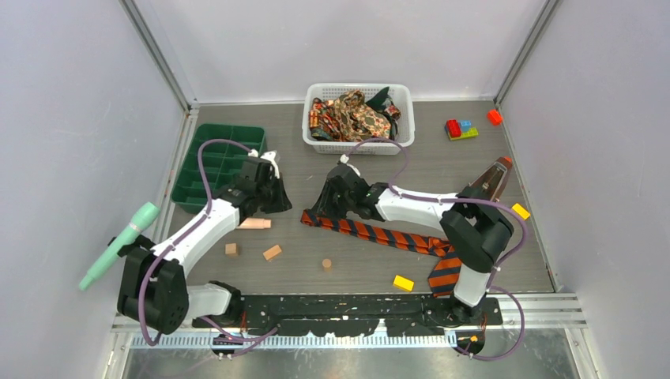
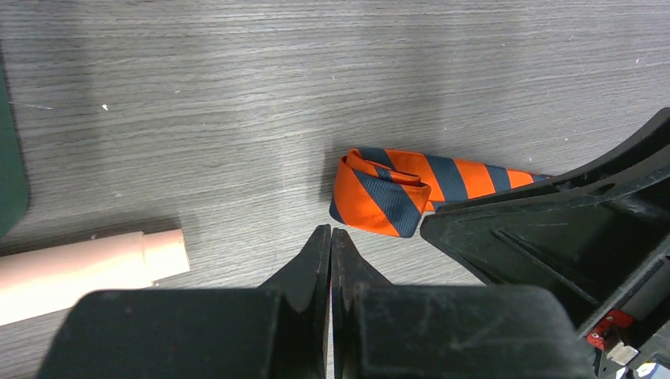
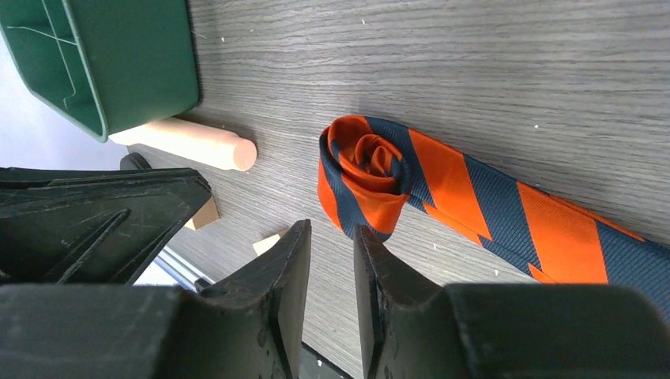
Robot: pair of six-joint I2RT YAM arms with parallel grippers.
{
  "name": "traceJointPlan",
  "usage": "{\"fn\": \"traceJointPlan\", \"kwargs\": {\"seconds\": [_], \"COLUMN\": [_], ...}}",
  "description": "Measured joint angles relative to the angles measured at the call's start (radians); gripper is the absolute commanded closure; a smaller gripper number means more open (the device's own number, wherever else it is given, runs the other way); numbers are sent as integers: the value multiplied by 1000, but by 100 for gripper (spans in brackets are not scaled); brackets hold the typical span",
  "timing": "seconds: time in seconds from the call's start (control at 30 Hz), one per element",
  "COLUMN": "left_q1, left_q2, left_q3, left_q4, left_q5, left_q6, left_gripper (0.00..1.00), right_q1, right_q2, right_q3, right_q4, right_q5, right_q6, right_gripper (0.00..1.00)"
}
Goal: Roll the ties
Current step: Roll the tie at the center of the board.
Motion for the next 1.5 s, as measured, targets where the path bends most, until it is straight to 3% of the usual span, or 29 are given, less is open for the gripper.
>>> {"fn": "traceJointPlan", "kwargs": {"seconds": [0.43, 1.07, 1.17, 1.3, 1.5], "left_q1": [0, 0, 0, 0, 0], "left_q2": [50, 67, 70, 71, 66], "left_q3": [0, 0, -3, -35, -119], "left_q4": [4, 21, 39, 82, 122], "left_q5": [2, 31, 51, 92, 134], "left_q6": [-18, -22, -23, -35, -68], "left_gripper": [100, 99, 87, 62, 50], "right_q1": [0, 0, 0, 0, 0], "right_q2": [31, 72, 83, 95, 103], "right_q3": [6, 14, 23, 29, 30], "right_q4": [0, -63, -69, -69, -68], "right_q5": [-14, -5, -3, -3, -3], "right_q6": [15, 19, 19, 19, 19], "right_gripper": [79, 83, 83, 83, 83]}}
